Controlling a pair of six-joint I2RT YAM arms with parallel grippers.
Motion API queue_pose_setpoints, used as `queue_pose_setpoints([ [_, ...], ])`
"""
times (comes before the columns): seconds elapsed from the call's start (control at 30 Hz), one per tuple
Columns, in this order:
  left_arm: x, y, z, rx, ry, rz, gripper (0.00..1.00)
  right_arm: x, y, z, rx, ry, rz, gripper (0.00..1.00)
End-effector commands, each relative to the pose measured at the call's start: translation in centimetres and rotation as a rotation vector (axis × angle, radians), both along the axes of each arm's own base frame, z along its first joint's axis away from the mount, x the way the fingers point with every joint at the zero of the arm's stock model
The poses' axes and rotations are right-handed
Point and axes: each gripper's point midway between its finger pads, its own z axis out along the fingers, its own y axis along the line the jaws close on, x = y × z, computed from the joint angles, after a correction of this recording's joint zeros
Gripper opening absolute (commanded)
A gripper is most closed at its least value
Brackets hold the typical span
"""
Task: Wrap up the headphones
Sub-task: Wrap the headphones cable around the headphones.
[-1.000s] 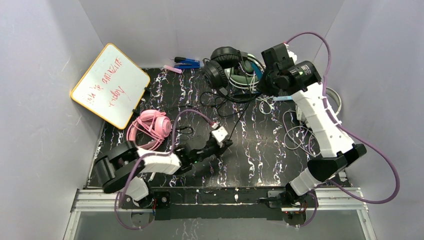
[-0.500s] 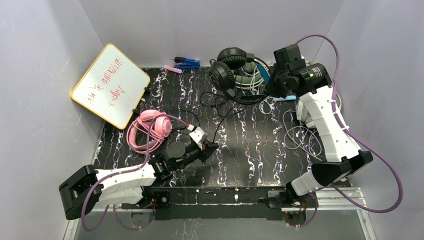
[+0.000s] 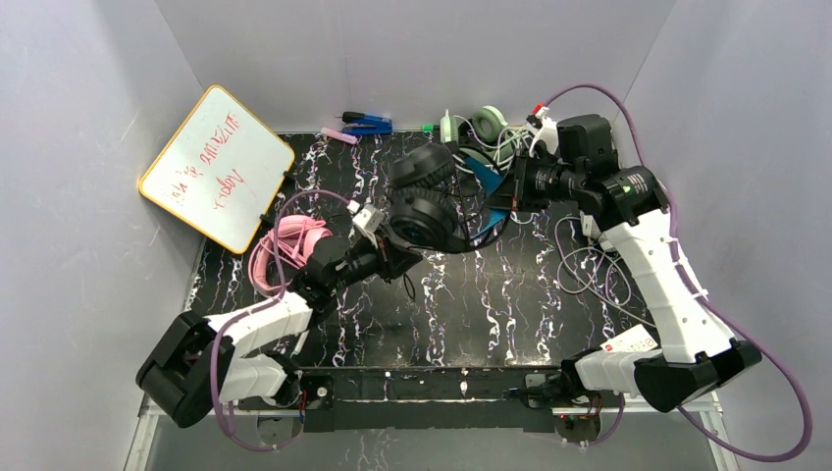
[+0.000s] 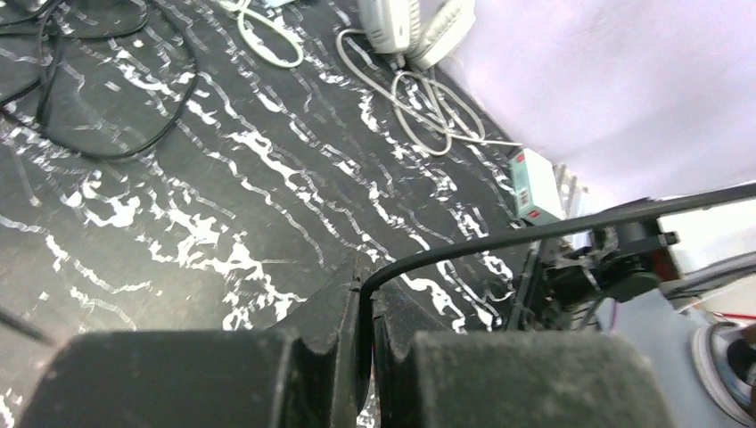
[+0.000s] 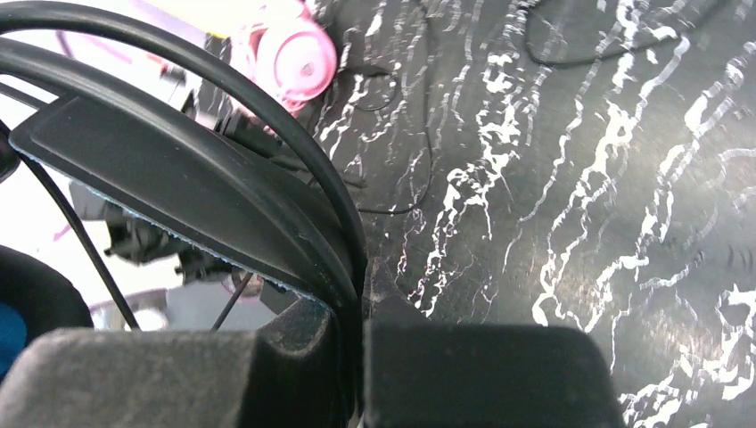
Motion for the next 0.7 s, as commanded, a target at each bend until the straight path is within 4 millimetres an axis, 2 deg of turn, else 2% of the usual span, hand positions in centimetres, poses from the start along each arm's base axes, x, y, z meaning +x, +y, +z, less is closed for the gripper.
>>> queue_pose_setpoints([
  [0.0,0.9,-0.3,0.8,-0.050,0.090,-0.055,0.03,-4.9,3.1,4.9,0.221,-0.191,0.390,0.01],
  [0.1,2.7,-0.3,2.0,-0.088,0.130,-0.058,0.05,-7.1,3.7,3.7,0.266,-0.153,0.534,0.01],
  [0.23,6.7,0.9,4.1,-0.178,0.251,-0.037,0.06,-7.9,3.5,1.5,0.242,-0.161,0.606,0.01],
  [0.37,9.3,1.6,5.2,-0.191,0.366,-0.078,0.07,-7.0,3.3,-1.1,0.169,-0.166,0.580,0.01],
  [0.47,10.5,1.6,5.3,-0.116,0.364,-0.079,0.10,-5.8,3.3,-2.7,0.113,-0.160,0.533,0.01],
  [0.53,11.1,1.9,4.8,-0.070,0.370,-0.051,0.14,-5.2,3.3,-2.8,0.108,-0.171,0.503,0.01],
  [0.6,11.5,2.2,4.3,-0.055,0.370,-0.016,0.22,-4.7,3.6,-1.5,0.130,-0.194,0.482,0.01],
  [0.67,11.7,2.5,3.3,-0.029,0.359,0.022,0.26,-4.5,4.0,0.5,0.168,-0.212,0.474,0.01],
])
